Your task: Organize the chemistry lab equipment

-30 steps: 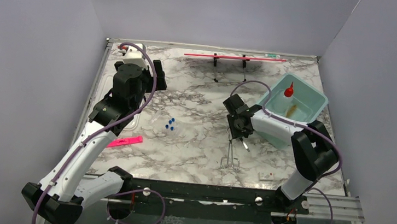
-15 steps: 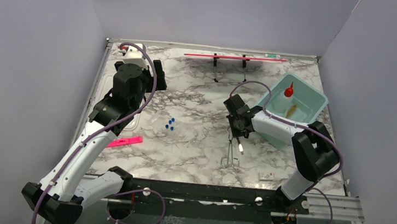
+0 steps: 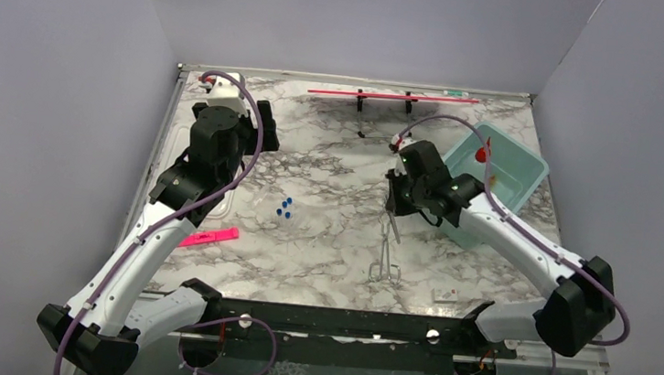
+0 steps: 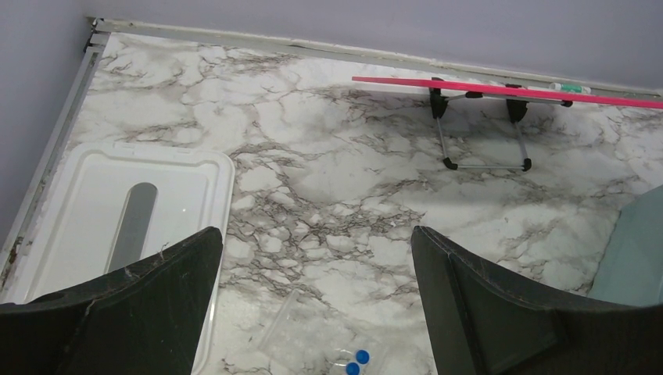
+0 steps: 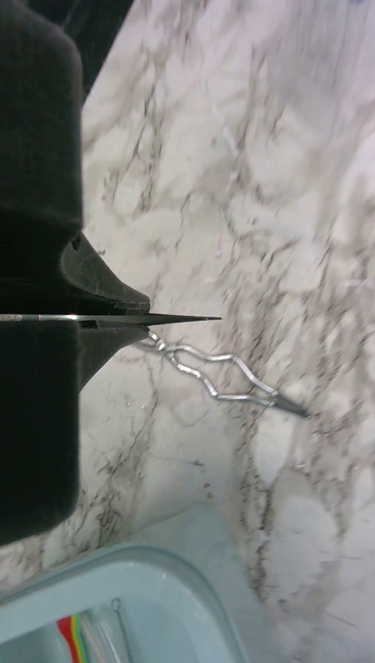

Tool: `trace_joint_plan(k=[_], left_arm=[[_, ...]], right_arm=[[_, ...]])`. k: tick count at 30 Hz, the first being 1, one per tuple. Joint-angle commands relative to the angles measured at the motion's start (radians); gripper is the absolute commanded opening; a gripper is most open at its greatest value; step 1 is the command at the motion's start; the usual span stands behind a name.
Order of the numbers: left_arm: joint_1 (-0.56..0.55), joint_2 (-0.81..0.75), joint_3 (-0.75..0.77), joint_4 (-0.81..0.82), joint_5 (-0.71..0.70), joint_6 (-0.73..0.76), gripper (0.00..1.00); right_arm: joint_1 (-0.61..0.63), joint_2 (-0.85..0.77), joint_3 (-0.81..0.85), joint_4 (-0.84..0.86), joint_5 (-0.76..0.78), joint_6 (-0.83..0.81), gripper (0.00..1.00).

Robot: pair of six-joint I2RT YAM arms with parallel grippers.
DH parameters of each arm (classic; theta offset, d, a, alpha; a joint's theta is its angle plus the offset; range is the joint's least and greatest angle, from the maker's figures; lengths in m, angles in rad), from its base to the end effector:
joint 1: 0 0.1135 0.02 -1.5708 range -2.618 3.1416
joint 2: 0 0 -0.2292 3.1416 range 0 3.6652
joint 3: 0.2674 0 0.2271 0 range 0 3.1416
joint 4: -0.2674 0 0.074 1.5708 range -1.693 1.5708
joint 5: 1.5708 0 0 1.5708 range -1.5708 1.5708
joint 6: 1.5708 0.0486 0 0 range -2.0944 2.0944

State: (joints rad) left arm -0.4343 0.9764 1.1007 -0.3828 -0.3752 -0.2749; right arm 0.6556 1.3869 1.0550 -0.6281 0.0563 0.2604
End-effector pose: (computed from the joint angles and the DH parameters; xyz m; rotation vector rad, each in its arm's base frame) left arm 0.2042 -0.0751 0.3596 -0.1186 1.8100 -0.1603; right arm 0.2196 0.1655 0.2238 -0.4792 2.5090 0.2915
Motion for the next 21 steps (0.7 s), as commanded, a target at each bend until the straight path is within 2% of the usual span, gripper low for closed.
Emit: trace_joint_plan(k=[1,10,13,14,16,21], left_arm=[[-0.006,-0.004,0.003,0.028,0.000,0.018,0.94],[-0.007,0.001,0.008,0.031,0.002,0.019,0.94],[-0.007,0.005,0.015,0.030,0.002,0.019,0.94],[-0.007,0.005,0.019,0.030,0.004,0.018,0.94],[-0.007,0.001,0.024,0.030,0.008,0.015,0.94],[-0.007,-0.011,0.012,0.021,0.003,0.008,0.94]], right_arm=[[-0.001,-0.095,0.107,0.052,-0.066,-0.012,0.01],[-0.001,-0.211,0.249,0.105,0.433,0.065,0.01],[-0.019,-0.209,0.295,0.006,0.688,0.134,0.01],[-0.034,-0.206,0.306,-0.032,0.729,0.158,0.01],[-0.088,-0.210,0.301,-0.078,0.742,0.198,0.01],[-0.280,-0.216,0.237,-0.125,0.627,0.277,0.01]])
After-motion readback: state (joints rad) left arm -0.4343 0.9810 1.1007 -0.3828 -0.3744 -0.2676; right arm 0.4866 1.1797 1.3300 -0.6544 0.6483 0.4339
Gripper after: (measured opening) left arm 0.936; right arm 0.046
